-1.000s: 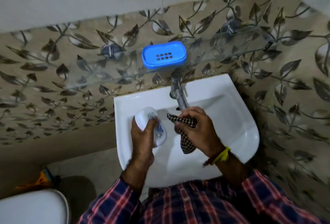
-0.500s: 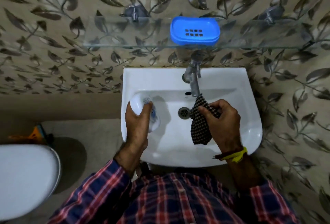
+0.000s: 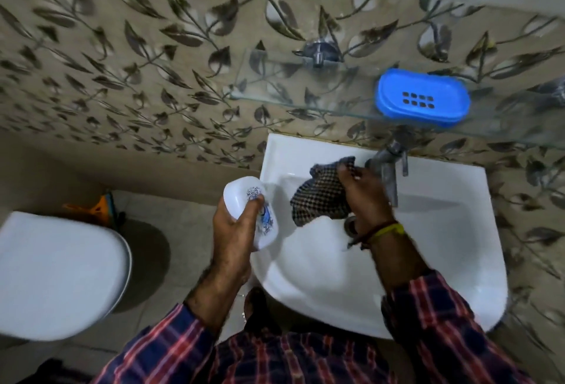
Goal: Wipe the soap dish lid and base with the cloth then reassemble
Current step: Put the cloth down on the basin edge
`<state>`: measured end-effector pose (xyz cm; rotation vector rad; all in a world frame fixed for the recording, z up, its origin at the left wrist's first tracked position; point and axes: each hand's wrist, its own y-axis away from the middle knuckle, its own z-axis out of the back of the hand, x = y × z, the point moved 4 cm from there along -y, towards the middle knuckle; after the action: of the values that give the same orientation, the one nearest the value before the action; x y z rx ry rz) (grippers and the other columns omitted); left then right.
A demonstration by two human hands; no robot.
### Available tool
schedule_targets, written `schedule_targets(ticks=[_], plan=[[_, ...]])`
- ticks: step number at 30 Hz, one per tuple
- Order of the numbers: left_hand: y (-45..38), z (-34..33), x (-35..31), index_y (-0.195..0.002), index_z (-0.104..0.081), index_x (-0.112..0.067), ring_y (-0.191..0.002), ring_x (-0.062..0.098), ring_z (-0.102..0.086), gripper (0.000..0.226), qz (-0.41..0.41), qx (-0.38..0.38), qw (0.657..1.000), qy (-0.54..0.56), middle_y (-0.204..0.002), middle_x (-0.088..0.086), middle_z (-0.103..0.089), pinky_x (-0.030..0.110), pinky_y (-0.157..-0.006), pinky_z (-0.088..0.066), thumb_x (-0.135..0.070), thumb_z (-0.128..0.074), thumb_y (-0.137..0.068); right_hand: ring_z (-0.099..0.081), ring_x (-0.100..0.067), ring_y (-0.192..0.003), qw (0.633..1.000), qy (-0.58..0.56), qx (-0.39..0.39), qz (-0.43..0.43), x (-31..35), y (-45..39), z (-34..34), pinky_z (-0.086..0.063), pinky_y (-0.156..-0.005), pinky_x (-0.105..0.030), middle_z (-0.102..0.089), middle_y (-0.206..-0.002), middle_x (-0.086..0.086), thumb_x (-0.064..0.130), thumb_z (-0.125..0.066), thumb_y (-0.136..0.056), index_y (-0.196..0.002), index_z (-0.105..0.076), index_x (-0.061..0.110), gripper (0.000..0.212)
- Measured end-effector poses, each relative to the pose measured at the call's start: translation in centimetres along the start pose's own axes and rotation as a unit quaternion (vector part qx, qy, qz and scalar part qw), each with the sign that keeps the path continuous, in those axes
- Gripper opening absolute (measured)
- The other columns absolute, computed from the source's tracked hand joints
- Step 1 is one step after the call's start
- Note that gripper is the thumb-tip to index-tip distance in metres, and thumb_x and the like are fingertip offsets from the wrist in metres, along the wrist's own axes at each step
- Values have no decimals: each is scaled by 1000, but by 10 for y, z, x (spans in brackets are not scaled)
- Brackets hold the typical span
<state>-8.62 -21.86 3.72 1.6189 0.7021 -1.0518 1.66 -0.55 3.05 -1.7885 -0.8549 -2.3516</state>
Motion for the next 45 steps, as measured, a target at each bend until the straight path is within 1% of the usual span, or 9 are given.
schedule_targets(ticks=[5,9,15,23,27,32,36,42,45], plan=[[-10,-3,-13,-114,-66,-28,-95,20,-73,26,-24,-3,1000,6,-103,-1,-76,48,-83,-61,-17,-71,-91,-67,-15,-85,993,39,-1,110,32,-58,-44,-57,-69,-17,-70,-98,-7,22,-67,-93,-105,-65,1,24],[-15,-10,-14,-116,-65,-26,-93,21,-74,27,-23,14,1000,14,-103,2,-76,40,-72,-63,-16,-70,-91,-66,-38,-104,983,175,-34,46,-1,-98,-53,-51,-88,-40,-70,-108,-26,24,-66,-93,-104,-68,-9,35],[-20,-26,-12,-122,-65,-17,-92,24,-75,37,0,56,998,17,-102,7,-77,41,-72,-63,-17,-75,-87,-58,-39,-119,974,217,-64,33,-9,-112,-58,-45,-96,-37,-64,-126,-24,22,-64,-95,-121,-61,-4,37],[-33,-55,-1,-117,-56,-22,-96,19,-69,37,-7,57,998,23,-111,5,-69,39,-77,-61,-26,-76,-87,-65,-38,-102,953,245,-83,158,0,-74,-42,-52,-87,-45,-70,-106,-20,27,-70,-85,-111,-64,5,34],[-34,-69,17,-125,-49,-18,-106,24,-67,33,35,60,997,36,-120,10,-65,47,-89,-58,-37,-58,-99,-68,-25,-79,956,202,-62,206,-4,-32,-12,-50,-72,-25,-70,-82,-4,19,-68,-86,-101,-66,8,19],[-24,-82,40,-136,-56,-8,-85,15,-72,46,172,105,971,130,-114,13,-72,29,-70,-61,-39,-47,-103,-60,-6,-75,946,169,-103,255,7,14,36,-41,-71,0,-65,-81,4,5,-69,-87,-102,-70,7,15],[-4,-101,46,-133,-58,-6,-75,14,-75,46,269,150,937,165,-88,4,-78,29,-65,-61,-39,-43,-105,-61,-2,-77,941,161,-105,277,19,27,55,-54,-78,-20,-70,-87,1,7,-67,-88,-103,-69,9,16],[24,-125,47,-117,-67,-15,-113,32,-63,28,315,182,904,225,-128,14,-65,42,-74,-61,-35,-55,-100,-66,-10,-82,913,154,-113,361,41,49,80,-57,-79,-34,-70,-92,-1,10,-67,-89,-105,-67,10,16],[36,-136,36,-130,-60,-12,-115,38,-65,57,324,215,879,276,-132,19,-64,51,-87,-55,-57,-51,-95,-65,-14,-84,879,169,-131,426,60,58,89,-56,-78,-35,-69,-93,-2,10,-69,-88,-106,-67,7,17]])
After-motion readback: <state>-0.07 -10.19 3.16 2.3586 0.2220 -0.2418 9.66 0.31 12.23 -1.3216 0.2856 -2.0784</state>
